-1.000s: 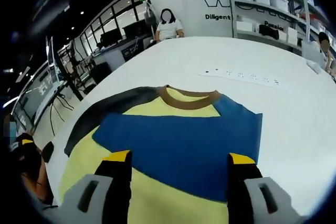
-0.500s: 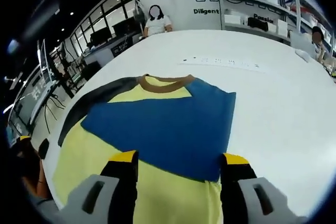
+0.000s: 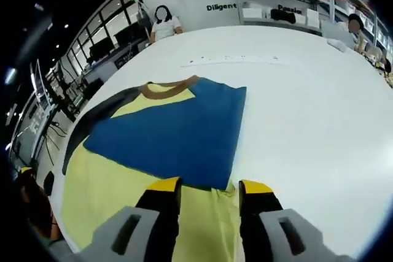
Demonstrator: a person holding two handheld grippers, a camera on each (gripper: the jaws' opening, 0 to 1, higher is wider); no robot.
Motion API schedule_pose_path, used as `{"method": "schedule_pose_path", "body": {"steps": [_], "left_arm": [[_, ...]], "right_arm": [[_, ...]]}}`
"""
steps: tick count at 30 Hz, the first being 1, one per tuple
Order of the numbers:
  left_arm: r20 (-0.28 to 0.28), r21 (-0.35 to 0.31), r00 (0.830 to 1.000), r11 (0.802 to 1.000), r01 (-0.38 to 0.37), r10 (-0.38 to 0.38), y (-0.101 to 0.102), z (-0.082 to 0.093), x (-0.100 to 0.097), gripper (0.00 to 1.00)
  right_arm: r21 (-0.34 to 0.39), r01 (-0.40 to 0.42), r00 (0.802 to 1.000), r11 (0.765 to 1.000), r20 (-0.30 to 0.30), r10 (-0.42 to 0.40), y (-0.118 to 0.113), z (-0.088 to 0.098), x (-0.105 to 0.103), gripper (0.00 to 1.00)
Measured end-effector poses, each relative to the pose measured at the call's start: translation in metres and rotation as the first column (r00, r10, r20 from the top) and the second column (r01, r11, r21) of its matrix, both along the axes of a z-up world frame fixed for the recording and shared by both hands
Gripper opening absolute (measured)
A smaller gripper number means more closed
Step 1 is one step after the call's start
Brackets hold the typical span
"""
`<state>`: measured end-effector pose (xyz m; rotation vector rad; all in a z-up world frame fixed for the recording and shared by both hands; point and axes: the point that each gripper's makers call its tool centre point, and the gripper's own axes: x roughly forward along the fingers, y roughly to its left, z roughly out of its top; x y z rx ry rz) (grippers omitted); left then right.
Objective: Fold the garment on the visible template until the final outline fits inside the template.
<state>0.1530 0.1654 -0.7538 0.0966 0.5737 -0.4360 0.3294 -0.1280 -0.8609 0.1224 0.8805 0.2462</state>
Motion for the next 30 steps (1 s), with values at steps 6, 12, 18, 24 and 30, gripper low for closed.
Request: {"method": "schedule_pose_path", "body": {"steps": [6,12,18,24,30], "left_arm": [[0.009,0.001,1.0,1.0,-0.002,0.002,0.001,0.001,0.0,0.99],[0.005,0.001,1.0,1.0,-0.008,0.008,0.002,0.0,0.001,0.99],[0.009,0.001,1.0,1.0,-0.009,0.009,0.003,0.001,0.003,0.99],[0.005,0.004,1.0,1.0,-0.012,0.012,0.005,-0.001,0.003,0.99],[0.007,-0.001,1.0,1.0,-0.02,0.02,0.008,-0.001,0.005,0.99]], "right_arm": [[-0.021,0.021,1.0,1.0,0.011,-0.021,-0.009,-0.002,0.002,0.2],[-0.04,0.012,1.0,0.999,0.016,-0.011,-0.011,-0.002,-0.001,0.09],[-0.064,-0.01,1.0,0.998,0.021,0.012,-0.012,-0.004,0.004,0.05],[-0.069,0.001,1.0,0.998,0.013,0.0,-0.019,-0.004,0.006,0.03],[-0.077,0.007,1.0,0.997,0.0,-0.007,-0.03,-0.004,0.01,0.03]]}}
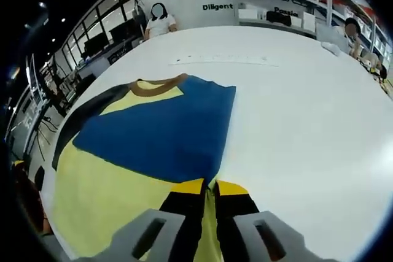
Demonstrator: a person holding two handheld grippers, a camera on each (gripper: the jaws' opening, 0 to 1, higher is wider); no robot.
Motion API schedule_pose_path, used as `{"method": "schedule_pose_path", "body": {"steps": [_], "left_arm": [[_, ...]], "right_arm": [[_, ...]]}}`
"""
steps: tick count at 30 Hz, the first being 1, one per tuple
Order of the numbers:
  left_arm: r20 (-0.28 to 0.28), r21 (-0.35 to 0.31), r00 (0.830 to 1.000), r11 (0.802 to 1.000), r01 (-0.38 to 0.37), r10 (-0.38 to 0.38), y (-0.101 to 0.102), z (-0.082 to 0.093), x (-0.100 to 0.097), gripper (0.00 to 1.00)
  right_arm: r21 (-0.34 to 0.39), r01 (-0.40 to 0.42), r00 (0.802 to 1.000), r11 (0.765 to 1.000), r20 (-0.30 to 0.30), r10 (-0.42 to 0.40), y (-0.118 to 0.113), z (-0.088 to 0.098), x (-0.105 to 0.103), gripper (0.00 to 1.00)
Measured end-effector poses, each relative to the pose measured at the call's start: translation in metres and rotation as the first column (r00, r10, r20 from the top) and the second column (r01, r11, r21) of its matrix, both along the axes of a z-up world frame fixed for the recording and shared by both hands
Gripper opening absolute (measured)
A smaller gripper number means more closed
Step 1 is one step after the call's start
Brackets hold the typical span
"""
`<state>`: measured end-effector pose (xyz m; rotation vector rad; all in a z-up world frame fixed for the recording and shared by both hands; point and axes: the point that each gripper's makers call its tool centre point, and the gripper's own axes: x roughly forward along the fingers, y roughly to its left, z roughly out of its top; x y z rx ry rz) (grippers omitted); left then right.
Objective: Fold the garment on the visible template until the final outline fits inside the template.
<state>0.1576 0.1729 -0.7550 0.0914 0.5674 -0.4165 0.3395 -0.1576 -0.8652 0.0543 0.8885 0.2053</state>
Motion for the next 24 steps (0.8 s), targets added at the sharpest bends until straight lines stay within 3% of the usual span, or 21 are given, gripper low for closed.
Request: {"method": "schedule_pose_path", "body": {"steps": [18,24], "left_arm": [[-0.013,0.007,1.0,1.0,0.003,-0.003,-0.001,-0.004,0.002,0.99],[-0.02,0.01,1.0,1.0,0.004,-0.004,0.0,-0.006,0.002,0.99]], "right_arm": [[-0.011,0.072,0.997,0.997,-0.035,-0.073,-0.046,-0.001,0.006,0.03],[-0.011,0.095,0.995,0.995,-0.029,-0.095,-0.057,0.002,-0.002,0.03]]}}
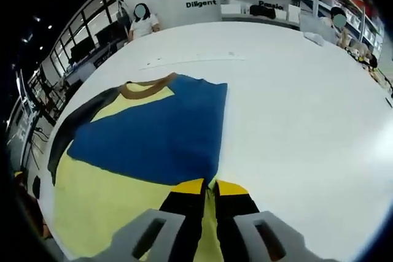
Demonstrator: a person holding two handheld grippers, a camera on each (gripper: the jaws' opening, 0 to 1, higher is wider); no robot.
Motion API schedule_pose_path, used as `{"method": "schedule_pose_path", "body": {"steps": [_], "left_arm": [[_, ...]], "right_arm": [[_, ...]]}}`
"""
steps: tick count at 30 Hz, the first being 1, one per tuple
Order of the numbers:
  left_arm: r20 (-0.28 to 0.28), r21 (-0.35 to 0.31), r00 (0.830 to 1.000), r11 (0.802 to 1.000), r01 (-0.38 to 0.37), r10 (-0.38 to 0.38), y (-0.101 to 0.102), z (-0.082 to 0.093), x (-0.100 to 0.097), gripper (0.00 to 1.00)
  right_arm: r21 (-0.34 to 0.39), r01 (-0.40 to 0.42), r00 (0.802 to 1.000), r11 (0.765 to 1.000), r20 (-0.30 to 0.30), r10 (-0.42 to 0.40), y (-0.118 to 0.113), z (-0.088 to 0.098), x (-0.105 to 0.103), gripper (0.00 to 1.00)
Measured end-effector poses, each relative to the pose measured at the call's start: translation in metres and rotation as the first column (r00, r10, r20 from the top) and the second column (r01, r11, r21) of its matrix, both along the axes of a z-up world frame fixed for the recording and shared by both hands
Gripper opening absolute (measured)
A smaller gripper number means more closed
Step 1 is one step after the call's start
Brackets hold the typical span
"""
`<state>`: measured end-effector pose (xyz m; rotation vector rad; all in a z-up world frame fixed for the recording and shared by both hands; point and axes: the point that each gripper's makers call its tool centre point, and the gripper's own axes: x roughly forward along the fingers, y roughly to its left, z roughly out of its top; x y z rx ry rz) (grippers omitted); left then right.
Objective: Fold the garment on the visible template until the final outline fits inside the template.
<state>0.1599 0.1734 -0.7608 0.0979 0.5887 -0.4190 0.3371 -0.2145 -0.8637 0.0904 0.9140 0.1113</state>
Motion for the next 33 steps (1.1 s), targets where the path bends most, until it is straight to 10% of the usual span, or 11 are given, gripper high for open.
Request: {"method": "schedule_pose_path", "body": {"steps": [33], "left_arm": [[-0.011,0.023,1.0,0.999,-0.029,0.029,0.004,-0.004,0.005,0.98]], "right_arm": [[-0.017,0.097,0.995,0.995,0.021,-0.097,-0.048,0.0,-0.001,0.08]]}}
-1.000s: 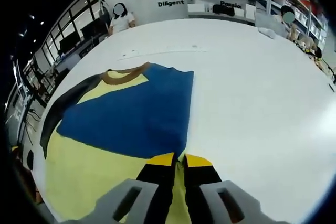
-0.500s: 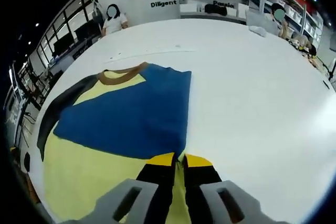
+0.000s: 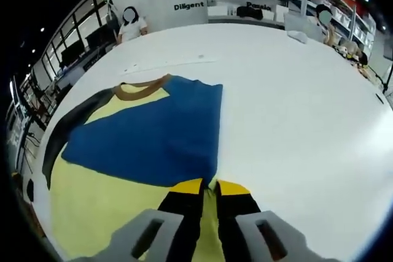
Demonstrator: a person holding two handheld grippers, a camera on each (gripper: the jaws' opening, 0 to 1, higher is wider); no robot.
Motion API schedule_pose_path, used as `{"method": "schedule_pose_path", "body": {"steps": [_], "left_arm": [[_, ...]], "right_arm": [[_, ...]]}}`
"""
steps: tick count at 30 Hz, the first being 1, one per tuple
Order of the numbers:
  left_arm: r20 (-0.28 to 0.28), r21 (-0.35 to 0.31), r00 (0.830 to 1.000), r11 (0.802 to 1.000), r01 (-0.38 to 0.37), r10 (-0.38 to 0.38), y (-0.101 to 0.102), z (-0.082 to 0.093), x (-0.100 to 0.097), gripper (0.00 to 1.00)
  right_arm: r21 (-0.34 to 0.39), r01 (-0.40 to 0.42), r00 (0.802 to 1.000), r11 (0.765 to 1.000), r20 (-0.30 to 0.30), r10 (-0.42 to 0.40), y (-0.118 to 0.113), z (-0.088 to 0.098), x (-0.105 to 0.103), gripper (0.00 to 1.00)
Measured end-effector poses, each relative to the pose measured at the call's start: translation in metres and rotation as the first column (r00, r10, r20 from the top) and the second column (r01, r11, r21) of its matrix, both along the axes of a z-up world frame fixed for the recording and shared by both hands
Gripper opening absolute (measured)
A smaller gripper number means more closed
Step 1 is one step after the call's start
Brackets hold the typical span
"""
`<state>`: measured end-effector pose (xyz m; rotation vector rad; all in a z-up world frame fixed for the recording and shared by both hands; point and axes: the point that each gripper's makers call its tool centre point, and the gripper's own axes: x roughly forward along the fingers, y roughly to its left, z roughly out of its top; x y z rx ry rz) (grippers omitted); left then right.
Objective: Fold the garment on the visible template until the final outline fits inside the template.
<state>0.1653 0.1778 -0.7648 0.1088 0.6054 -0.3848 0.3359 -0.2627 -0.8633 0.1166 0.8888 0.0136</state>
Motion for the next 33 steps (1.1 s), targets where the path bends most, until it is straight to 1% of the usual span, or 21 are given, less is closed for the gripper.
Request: {"method": "schedule_pose_path", "body": {"steps": [4,6,7,8,10,12,15,16,18,20,26,27,31,33], "left_arm": [[-0.002,0.002,1.0,1.0,0.0,0.0,0.0,0.0,0.001,0.98],[0.0,0.002,1.0,1.0,-0.003,0.003,0.001,0.0,0.003,0.98],[0.0,0.0,1.0,1.0,-0.004,0.004,0.001,0.0,0.003,0.98],[0.001,-0.003,1.0,1.0,-0.004,0.004,0.001,0.001,0.004,0.98],[0.001,-0.005,1.0,1.0,-0.002,0.002,-0.001,0.001,0.005,0.98],[0.004,-0.008,1.0,1.0,0.0,0.0,-0.003,0.002,0.006,0.98],[0.009,-0.018,1.0,1.0,-0.002,0.002,-0.006,0.004,0.007,0.99],[0.01,-0.018,1.0,1.0,-0.002,0.002,-0.006,0.004,0.007,0.99],[0.007,-0.011,1.0,1.0,-0.005,0.005,-0.005,0.003,0.008,0.98],[0.008,-0.005,1.0,1.0,-0.009,0.009,-0.003,0.004,0.01,0.98],[0.003,-0.004,0.999,0.999,-0.033,0.033,0.003,0.002,0.012,0.98],[0.002,-0.003,0.999,0.999,-0.035,0.035,0.003,0.002,0.012,0.98],[-0.006,0.003,0.999,0.999,-0.049,0.049,0.006,-0.001,0.012,0.97],[-0.007,0.003,0.998,0.999,-0.054,0.054,0.008,-0.002,0.013,0.96]], "right_arm": [[0.042,0.021,0.998,0.999,0.05,-0.024,0.0,0.007,0.005,0.19],[0.046,0.014,0.998,0.999,0.067,-0.017,-0.001,0.012,0.006,0.3],[0.046,-0.002,0.996,0.999,0.087,-0.002,0.001,0.014,0.008,0.37],[0.051,-0.015,0.995,0.999,0.099,0.01,0.002,0.017,0.009,0.43],[0.055,-0.032,0.993,0.998,0.114,0.025,0.005,0.022,0.009,0.5],[0.062,-0.049,0.991,0.997,0.127,0.041,0.008,0.025,0.009,0.56],[0.078,-0.088,0.987,0.993,0.143,0.076,0.016,0.029,0.007,0.67],[0.076,-0.112,0.984,0.991,0.147,0.1,0.019,0.031,0.006,0.71],[0.071,-0.137,0.979,0.988,0.159,0.124,0.023,0.035,0.003,0.76],[0.085,-0.159,0.973,0.984,0.182,0.142,0.027,0.041,-0.001,0.79],[0.08,-0.197,0.966,0.977,0.188,0.179,0.03,0.045,-0.012,0.86],[0.083,-0.204,0.963,0.975,0.197,0.185,0.031,0.047,-0.014,0.88],[0.142,-0.23,0.954,0.963,0.227,0.195,0.04,0.057,-0.023,0.94],[0.145,-0.247,0.946,0.958,0.248,0.207,0.042,0.063,-0.027,0.98]]}}
